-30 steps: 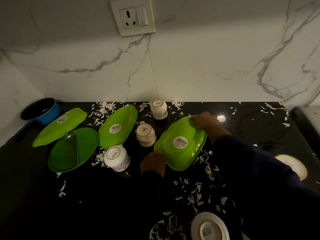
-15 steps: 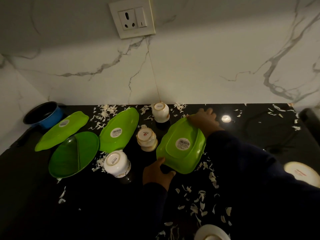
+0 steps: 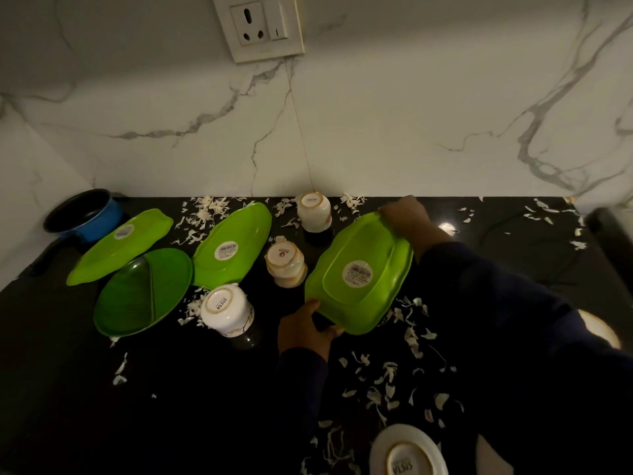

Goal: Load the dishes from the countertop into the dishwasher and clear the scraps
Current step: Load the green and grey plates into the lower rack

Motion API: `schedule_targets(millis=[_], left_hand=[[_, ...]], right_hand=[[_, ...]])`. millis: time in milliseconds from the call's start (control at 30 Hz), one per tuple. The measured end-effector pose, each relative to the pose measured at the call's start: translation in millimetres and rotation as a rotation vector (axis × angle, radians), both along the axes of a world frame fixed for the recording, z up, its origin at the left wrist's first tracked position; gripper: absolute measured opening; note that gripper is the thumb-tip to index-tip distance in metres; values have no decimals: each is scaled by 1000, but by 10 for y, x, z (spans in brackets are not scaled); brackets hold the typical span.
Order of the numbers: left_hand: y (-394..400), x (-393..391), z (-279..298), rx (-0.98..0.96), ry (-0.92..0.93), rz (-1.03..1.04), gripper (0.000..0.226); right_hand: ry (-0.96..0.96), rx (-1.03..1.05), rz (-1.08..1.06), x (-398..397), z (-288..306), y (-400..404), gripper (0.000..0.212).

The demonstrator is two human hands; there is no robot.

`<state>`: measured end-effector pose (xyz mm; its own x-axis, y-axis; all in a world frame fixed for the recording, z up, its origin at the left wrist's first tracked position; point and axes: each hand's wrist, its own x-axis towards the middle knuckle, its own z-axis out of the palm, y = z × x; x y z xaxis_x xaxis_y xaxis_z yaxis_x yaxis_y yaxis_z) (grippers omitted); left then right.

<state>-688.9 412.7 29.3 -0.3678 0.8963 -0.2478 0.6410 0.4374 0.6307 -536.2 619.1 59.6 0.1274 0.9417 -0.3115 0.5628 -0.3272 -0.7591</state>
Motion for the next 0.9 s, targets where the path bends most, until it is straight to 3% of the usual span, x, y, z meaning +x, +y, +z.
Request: schedule_targets(millis=[33,167,300,400,667,800,900], left_hand=[[-11,9,12,6,2,4,66],[-57,43,73,24,27,-3,67],[-156,54,167,76,-42,-1,56],[-247,81,363,170,-91,73,42],[-597,449,1041,539,-180,23,30],[-851,875,1189,659,-305,-95,24],[-1131,1345,1220,665,-480,-205,21]], right_hand=[[40,-3,1,38,72,-41,32],[329,15,-1,196,407,-213,53],[364,209,120,229,1078,-602,25],[427,422,73,274,1564,-952,21],[92,693,-38,651,2263,-2215,29],[141,733,-68,1011,2476,-2932,15],[56,801,-225,1324,2608,-3570,16]])
